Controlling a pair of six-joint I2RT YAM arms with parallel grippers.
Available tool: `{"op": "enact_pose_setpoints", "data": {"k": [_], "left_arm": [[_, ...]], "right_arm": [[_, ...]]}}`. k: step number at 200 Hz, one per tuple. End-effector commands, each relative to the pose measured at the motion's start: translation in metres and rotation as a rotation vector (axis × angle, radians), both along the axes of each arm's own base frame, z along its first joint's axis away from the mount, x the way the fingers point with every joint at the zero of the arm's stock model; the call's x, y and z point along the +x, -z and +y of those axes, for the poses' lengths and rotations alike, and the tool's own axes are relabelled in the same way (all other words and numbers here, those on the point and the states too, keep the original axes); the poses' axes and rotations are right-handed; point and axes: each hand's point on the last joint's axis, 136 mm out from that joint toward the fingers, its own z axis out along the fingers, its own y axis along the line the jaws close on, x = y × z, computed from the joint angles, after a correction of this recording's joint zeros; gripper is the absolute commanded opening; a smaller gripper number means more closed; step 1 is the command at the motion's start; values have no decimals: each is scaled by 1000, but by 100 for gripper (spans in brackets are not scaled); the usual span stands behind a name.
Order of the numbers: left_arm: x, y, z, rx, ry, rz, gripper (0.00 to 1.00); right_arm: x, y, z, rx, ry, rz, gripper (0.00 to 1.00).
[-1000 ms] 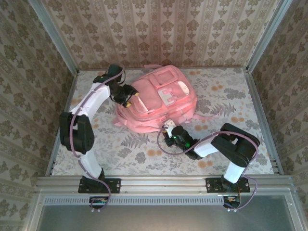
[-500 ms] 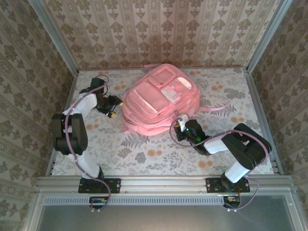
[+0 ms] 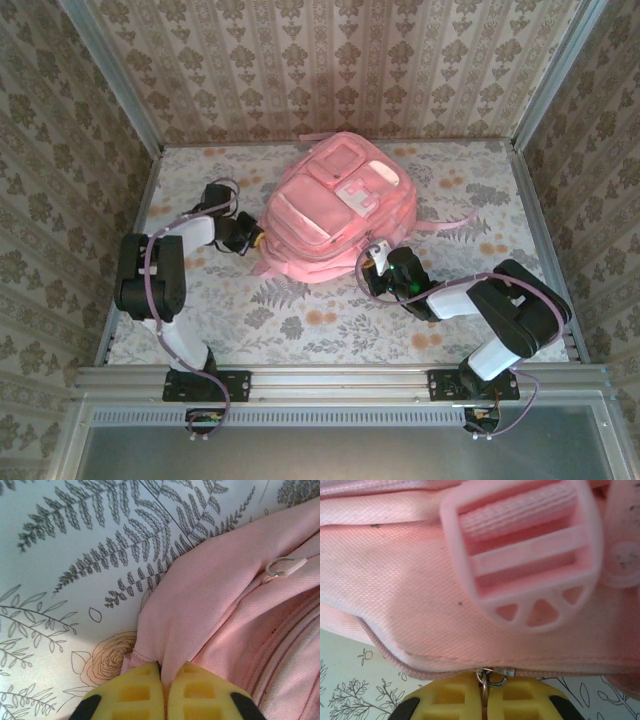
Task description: Pack the student bag
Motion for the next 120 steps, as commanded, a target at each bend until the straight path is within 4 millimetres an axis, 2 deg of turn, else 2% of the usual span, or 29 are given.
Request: {"op": "enact_pose_setpoints", "data": {"k": [1,52,120], "left_arm": [[-5,-10,-21,-85,-19,-13,0],[-6,-22,-21,-80,-53,-35,0],[-16,-26,-32,-88,-45,-39,0]], "right_arm": [[-11,-13,23,17,-99,-5,0],[-26,-17,44,-36,-161,-15,0],[-27,-24,79,-40,-189,-9,0]]}}
